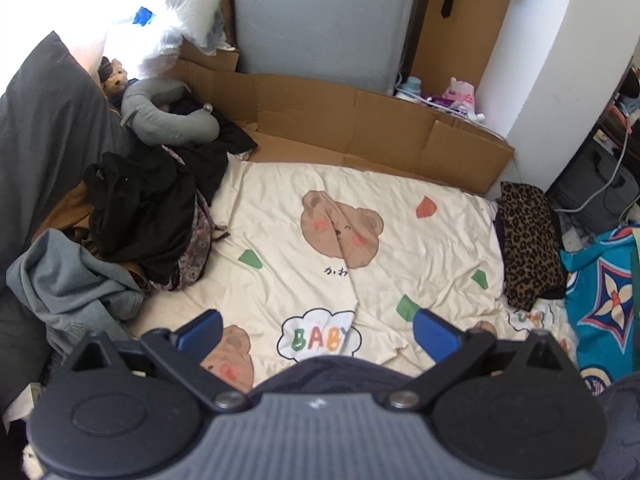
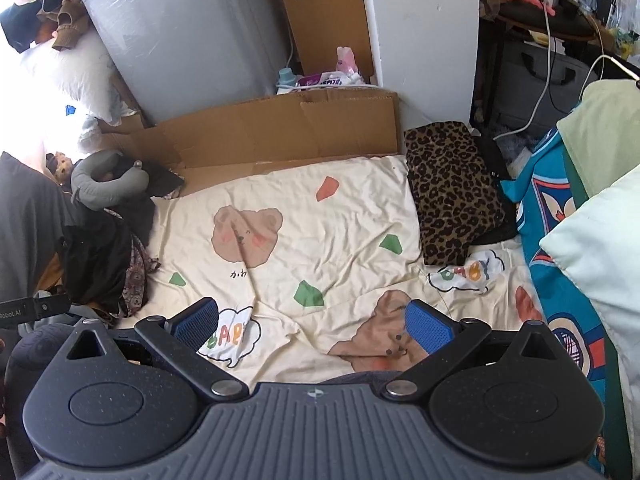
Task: Fold clothes
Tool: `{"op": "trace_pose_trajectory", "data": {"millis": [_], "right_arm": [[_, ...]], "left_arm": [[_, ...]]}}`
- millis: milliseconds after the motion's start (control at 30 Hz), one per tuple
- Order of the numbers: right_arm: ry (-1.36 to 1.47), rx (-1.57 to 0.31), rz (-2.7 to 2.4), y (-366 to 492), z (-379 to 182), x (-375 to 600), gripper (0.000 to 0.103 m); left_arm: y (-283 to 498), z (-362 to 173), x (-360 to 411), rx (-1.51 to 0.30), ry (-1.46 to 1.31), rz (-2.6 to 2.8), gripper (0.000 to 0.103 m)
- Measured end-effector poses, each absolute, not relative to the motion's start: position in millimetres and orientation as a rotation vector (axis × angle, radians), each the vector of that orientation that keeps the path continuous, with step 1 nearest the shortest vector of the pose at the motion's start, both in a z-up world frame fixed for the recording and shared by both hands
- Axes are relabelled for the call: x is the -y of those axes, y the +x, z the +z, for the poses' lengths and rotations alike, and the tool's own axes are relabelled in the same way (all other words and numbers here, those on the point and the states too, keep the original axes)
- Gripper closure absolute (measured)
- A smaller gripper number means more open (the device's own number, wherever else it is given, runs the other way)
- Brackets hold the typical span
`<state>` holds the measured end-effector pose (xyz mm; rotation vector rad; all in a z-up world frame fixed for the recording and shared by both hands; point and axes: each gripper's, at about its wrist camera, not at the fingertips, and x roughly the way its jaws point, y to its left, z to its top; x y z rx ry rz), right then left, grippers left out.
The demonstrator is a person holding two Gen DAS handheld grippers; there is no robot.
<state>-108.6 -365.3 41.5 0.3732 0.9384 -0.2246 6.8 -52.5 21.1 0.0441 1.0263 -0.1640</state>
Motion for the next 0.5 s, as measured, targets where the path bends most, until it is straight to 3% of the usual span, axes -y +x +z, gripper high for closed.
{"op": "trace_pose_trajectory", "data": {"millis": [500], "right_arm": [[0.366, -0.950, -0.211, -106.8, 38.7, 367.1, 0.000]], "left_arm": [[8.1, 16.7, 51.9, -1.033, 0.060, -0.157, 0.001]]}}
